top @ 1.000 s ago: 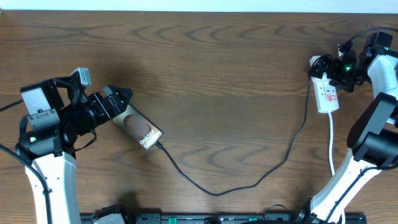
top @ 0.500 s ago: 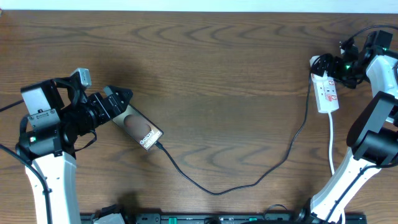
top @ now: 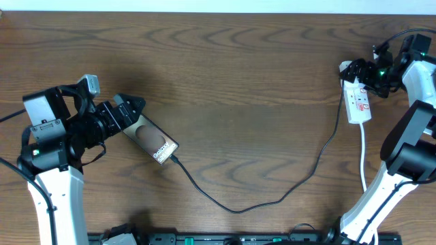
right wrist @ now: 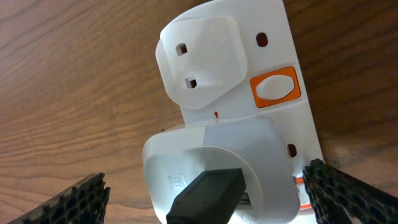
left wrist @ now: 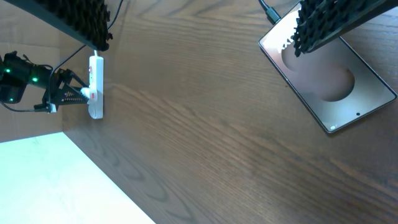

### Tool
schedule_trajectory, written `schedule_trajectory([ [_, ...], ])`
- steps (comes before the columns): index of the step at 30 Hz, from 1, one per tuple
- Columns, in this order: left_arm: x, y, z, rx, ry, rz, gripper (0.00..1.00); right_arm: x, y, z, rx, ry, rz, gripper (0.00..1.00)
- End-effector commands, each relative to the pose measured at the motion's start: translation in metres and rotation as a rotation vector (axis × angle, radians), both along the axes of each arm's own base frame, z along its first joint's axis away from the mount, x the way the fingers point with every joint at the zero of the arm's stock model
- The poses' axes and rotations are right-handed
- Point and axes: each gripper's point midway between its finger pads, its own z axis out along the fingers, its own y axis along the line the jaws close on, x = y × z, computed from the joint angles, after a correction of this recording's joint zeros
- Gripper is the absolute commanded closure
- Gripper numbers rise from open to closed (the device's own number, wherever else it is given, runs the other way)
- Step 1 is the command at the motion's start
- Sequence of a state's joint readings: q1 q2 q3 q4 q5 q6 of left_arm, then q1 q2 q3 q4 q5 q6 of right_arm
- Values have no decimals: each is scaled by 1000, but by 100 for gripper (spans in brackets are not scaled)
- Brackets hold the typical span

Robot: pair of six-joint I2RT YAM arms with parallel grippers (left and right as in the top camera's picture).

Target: Plug charger to phone and switch on socket

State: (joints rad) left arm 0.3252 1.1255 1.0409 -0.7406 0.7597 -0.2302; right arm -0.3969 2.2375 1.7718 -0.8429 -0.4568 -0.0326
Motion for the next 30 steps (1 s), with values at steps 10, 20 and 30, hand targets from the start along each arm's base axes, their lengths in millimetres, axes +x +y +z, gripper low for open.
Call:
schedule_trajectory([
  [10, -1, -1, -1, 14, -7, -14, 7, -11, 24, -4, 116, 65, -5, 1],
  [20, -1, -1, -1, 13, -6, -14, 7, -14, 25, -5, 123, 81, -5, 1],
  [30, -2, -1, -1, 12, -3, -14, 7, -8, 40, 6, 217, 35, 19, 1],
])
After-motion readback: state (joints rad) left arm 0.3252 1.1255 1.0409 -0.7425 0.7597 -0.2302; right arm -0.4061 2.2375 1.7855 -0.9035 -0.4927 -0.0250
